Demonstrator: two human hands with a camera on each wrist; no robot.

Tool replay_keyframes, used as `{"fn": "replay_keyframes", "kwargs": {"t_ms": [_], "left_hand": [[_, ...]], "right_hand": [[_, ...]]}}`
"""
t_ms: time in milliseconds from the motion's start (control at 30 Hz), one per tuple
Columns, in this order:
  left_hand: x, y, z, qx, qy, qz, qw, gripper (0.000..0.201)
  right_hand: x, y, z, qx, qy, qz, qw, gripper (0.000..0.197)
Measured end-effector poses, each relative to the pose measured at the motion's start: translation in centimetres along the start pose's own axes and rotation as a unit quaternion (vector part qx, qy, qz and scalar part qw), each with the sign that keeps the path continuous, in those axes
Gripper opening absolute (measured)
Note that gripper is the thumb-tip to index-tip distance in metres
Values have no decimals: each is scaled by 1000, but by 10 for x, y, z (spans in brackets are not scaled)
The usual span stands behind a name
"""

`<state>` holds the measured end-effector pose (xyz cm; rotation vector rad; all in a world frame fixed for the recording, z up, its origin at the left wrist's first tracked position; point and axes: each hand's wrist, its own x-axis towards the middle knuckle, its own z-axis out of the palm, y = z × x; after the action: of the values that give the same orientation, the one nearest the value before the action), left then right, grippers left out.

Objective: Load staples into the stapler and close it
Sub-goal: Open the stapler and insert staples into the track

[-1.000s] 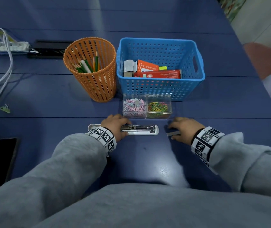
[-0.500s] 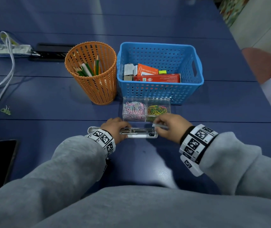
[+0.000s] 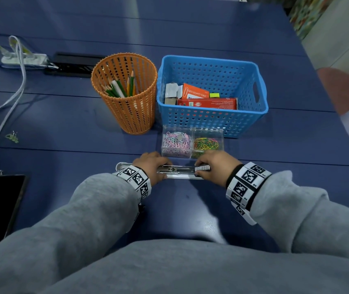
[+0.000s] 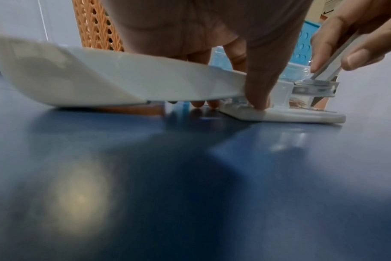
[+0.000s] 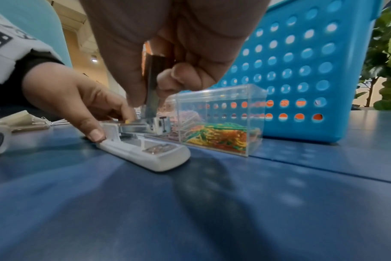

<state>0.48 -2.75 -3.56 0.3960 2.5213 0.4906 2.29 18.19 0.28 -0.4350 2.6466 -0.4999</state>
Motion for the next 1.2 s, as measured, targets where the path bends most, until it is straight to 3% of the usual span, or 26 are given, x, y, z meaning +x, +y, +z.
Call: {"fn": "replay_keyframes", "kwargs": {"t_ms": [267,433,633,866,1200], "left_hand": [[0,1,0,5,1,-1,1000,35],[0,1,1,9,7,-1,1000,35],[0,0,1,4,8,1,1000,34],[2,1,0,14,-5,-2,1000,38],[2,0,-1,12,-7,3,1000,37]], "right_hand": [[12,-9,-3,-61,-49,8,997,28],[20,-17,5,-22,-47,-8,999,31],[20,-18,7,36,-21,15,999,21],[26,-22,-5,-72,-93,7,993,21],[28,-17,7,-9,-61,2,998,24]]}}
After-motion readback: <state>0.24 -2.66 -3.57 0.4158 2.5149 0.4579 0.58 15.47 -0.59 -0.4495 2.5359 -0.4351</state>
